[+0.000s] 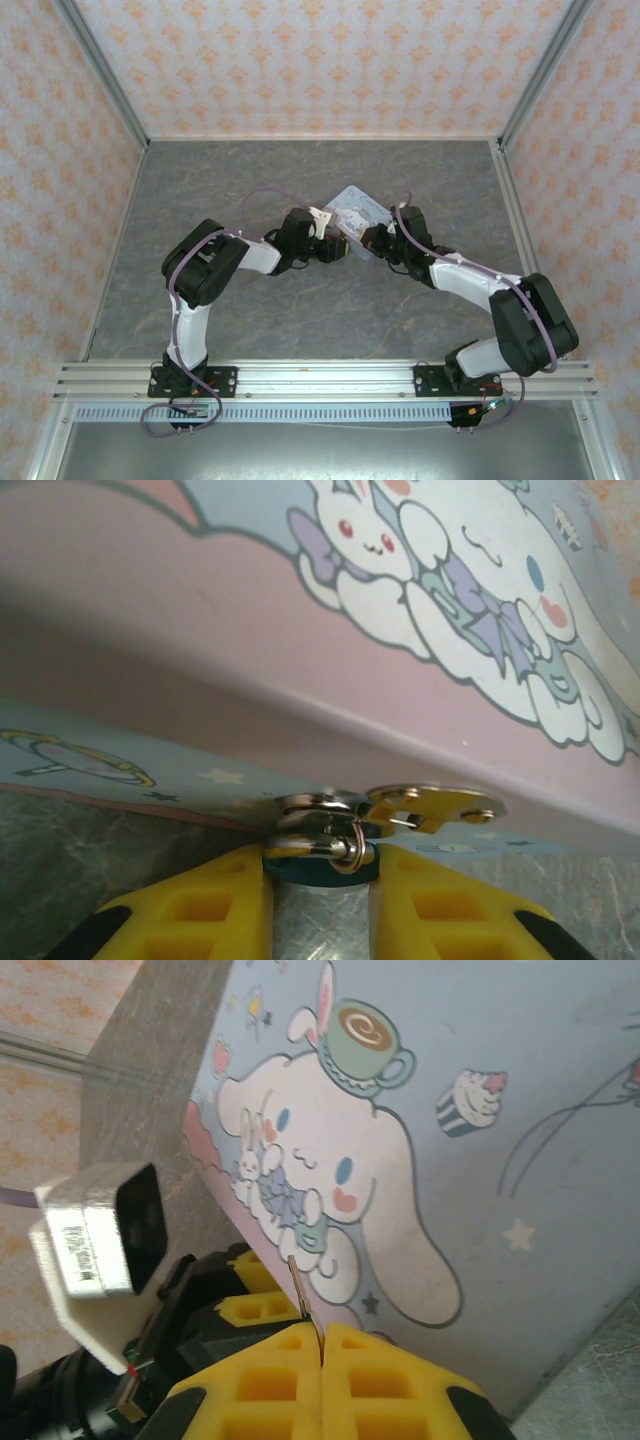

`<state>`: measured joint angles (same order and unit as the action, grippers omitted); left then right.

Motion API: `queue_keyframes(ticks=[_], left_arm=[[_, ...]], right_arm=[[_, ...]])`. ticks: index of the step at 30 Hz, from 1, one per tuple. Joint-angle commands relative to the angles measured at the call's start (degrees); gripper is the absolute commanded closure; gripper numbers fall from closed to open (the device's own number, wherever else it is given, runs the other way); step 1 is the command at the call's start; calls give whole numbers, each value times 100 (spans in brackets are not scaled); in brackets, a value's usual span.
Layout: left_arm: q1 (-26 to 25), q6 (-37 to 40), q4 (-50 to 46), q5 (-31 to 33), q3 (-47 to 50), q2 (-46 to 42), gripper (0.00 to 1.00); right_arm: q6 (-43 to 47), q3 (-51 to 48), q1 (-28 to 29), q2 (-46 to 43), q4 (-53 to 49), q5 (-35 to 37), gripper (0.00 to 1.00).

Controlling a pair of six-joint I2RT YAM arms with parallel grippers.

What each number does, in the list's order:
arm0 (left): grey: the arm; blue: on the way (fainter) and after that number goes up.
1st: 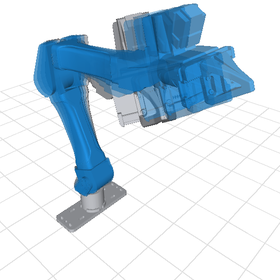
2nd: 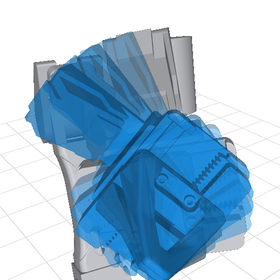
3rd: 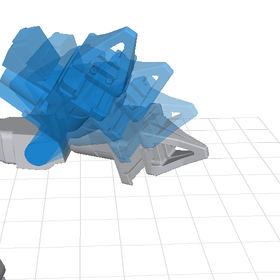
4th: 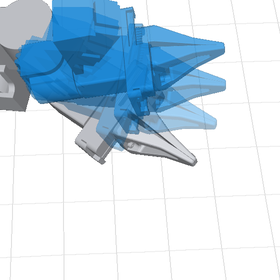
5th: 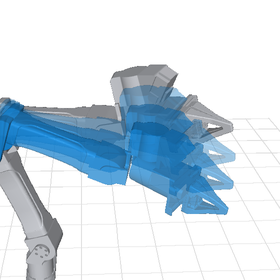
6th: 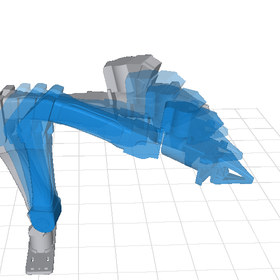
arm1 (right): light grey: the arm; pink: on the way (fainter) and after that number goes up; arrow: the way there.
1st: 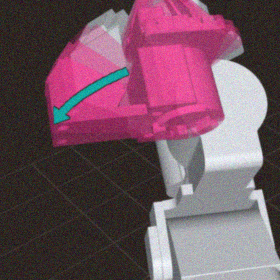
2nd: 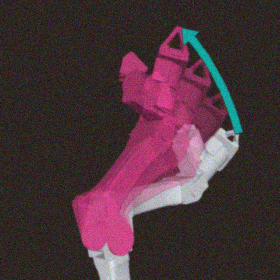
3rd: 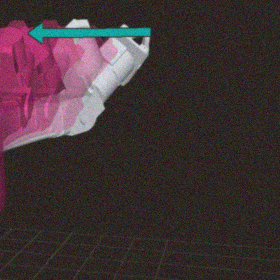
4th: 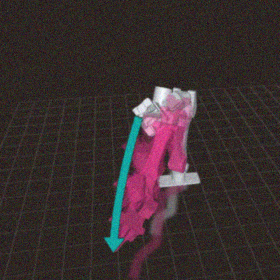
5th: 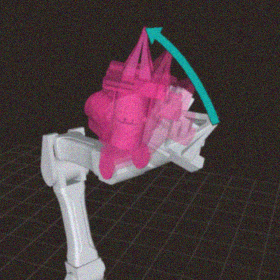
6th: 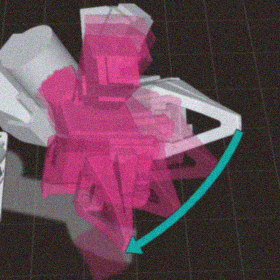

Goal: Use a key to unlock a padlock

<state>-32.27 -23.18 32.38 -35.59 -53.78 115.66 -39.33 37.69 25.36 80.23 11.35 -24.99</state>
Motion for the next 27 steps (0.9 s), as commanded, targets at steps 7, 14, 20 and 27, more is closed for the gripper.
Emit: queue_keyframes(ticks=[7,14,20,27], left_arm=[[-193,-1087,-243,117,214,-585,76],[-339,-1798,-866,184,118,-1047,79],[-359,-2456,-1403,154,-59,-1315,81],[-418,-3344,-1735,59,-301,-1394,82]], right_arm=[[1187,-206,22,-1188,-718,462,100],[2031,-1250,36,-2679,-712,79,100],[2296,-1885,55,-3230,-467,-153,100],[2636,-2219,180,-3135,-122,-177,100]])
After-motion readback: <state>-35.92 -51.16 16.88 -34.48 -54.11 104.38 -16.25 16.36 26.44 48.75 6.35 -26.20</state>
